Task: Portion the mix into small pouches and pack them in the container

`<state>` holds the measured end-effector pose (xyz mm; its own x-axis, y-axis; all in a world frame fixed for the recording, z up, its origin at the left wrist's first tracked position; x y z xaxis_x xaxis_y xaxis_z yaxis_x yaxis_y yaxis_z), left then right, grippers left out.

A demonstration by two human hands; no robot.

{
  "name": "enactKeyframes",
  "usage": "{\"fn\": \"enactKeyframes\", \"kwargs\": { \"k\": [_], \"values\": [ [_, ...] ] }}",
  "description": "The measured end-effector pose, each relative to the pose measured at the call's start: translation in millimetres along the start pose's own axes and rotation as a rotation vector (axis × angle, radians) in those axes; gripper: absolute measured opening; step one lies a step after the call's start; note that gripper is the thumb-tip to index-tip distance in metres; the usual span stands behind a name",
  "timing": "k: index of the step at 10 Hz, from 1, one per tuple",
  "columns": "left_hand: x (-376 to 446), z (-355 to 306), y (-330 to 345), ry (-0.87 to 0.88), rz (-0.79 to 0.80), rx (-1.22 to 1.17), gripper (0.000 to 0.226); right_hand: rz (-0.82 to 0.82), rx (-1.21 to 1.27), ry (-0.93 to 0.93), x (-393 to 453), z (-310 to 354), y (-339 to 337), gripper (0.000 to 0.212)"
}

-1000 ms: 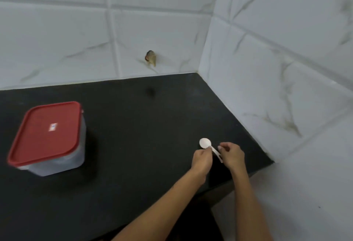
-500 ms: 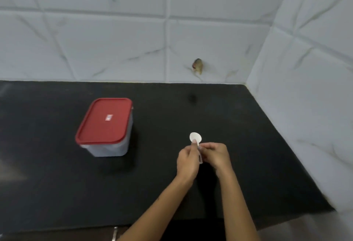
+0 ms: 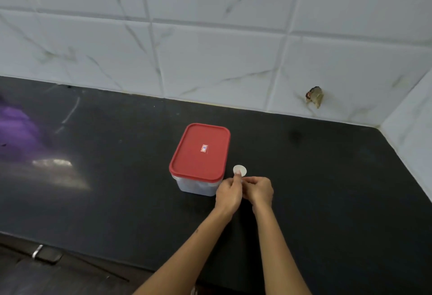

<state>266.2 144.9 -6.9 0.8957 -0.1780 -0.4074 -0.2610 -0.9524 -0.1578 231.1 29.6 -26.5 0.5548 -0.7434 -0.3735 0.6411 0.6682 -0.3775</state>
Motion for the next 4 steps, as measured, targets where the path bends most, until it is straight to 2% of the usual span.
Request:
{"fn": "enactKeyframes", "kwargs": {
  "k": [2, 3, 4],
  "values": [
    [1, -2, 3, 0.068, 0.041, 0.072, 0.041, -0.039, -0.063, -0.036, 1, 0, 1, 0.013],
    [-4, -4, 2, 0.150, 0.092, 0.123, 0.034, -0.038, -0.072, -0.068, 2, 0, 2, 0.012],
    [-20, -15, -9, 0.288, 0.078, 0.208, 0.027, -0.071, -0.152, -0.058, -4, 1, -5, 0.019]
  ]
}}
Point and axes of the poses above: each hand's wrist, its own x-axis towards the middle knuckle, its own y-axis out of the palm, z = x × y, the point moved 8 cm from there along x, towards the middle knuckle, and after that the axes turned 5 degrees about -z, right-handed, at the moved point
